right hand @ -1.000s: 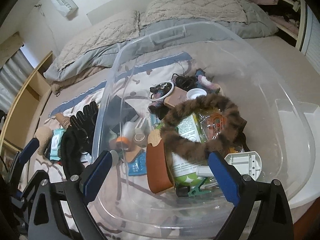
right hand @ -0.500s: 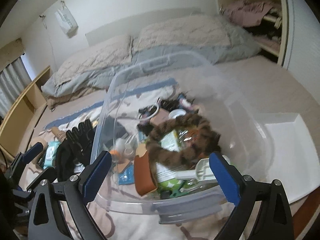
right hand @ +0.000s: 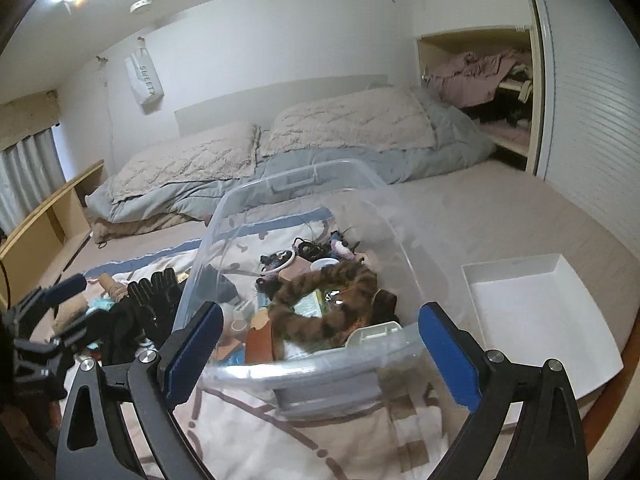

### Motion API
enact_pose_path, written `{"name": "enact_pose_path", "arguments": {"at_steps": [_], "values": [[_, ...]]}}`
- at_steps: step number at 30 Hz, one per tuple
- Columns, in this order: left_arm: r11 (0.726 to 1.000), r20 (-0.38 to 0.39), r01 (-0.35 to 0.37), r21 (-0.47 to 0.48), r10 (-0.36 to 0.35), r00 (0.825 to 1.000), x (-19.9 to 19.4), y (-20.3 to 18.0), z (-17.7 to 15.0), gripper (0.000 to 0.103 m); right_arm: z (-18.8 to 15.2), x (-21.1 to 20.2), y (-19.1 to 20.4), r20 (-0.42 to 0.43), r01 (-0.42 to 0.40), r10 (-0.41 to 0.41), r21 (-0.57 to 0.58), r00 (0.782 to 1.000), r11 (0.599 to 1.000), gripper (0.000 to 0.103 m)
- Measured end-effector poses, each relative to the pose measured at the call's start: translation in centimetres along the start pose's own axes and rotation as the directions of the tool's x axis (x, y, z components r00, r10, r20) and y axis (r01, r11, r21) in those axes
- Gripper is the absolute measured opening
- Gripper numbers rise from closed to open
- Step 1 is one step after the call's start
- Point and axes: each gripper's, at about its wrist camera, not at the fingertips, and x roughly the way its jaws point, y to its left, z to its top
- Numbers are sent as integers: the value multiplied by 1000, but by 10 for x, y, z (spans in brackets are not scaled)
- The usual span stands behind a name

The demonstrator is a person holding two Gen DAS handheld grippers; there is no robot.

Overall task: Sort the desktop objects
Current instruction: 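Withdraw both open tools from the bin toward the cluttered pile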

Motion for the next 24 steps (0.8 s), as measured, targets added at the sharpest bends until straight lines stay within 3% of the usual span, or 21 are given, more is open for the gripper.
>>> {"name": "enact_pose_path", "arguments": {"at_steps": [3,12,24], "values": [[1000,8,0,2,0,1000,-3,-5,1,102,-3,-9,-4,28,1,-1,2,1000,1000,103],[1000,50,3,-26,-2,999,-31,-15,17,103,-4,-23,-9,60,-12,9,40,998,999,103],[993,91,-108,52,103,990,-116,-17,42,103,8,-46,27,150,-117,103,89,983,989,103]]}}
